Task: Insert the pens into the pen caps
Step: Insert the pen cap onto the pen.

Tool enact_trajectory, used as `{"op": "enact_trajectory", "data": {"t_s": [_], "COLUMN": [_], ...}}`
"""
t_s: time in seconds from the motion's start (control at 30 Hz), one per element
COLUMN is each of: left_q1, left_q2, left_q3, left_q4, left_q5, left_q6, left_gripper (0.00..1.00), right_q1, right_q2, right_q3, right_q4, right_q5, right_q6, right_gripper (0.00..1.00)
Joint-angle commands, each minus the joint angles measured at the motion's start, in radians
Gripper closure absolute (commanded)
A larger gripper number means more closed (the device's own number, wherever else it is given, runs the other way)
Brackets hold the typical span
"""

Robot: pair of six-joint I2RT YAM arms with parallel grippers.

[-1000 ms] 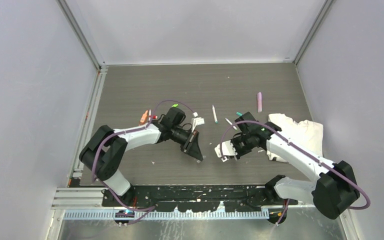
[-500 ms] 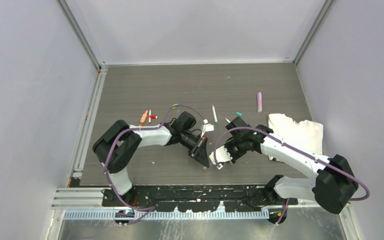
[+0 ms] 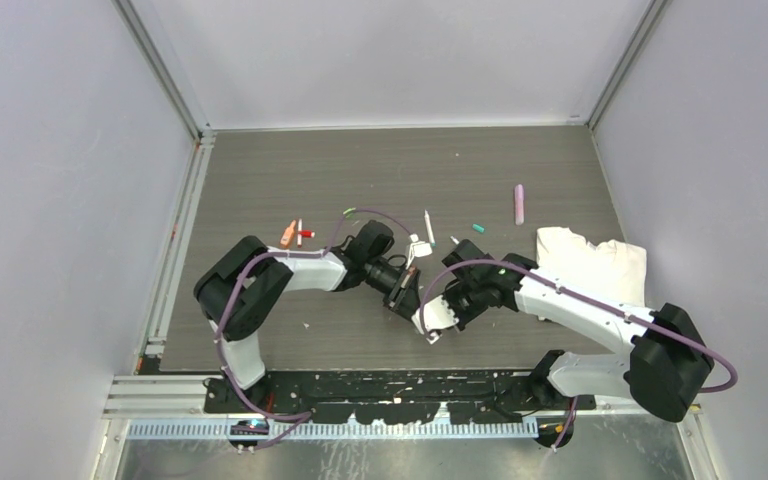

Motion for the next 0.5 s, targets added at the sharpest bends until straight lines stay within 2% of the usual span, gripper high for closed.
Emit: {"op": "enact_trajectory", "data": {"t_s": [0.0, 0.47], "left_q1": [-0.005, 0.001], "left_q2": [-0.003, -0.039], "left_q3": [0.012, 0.014], "left_q4": [0.074, -0.067], "left_q5": [0.038, 0.031], "left_q6": [-0.026, 0.072], "left_gripper": [0.99, 0.99], "right_q1": [0.009, 0.01], "right_q2": [-0.001, -0.017], "right_q3": [0.006, 0.009], "right_q4": [0.048, 0.046], "right_q5": [0.024, 0.065], "right_q6": [0.026, 0.036], "right_gripper": [0.99, 0.99]}}
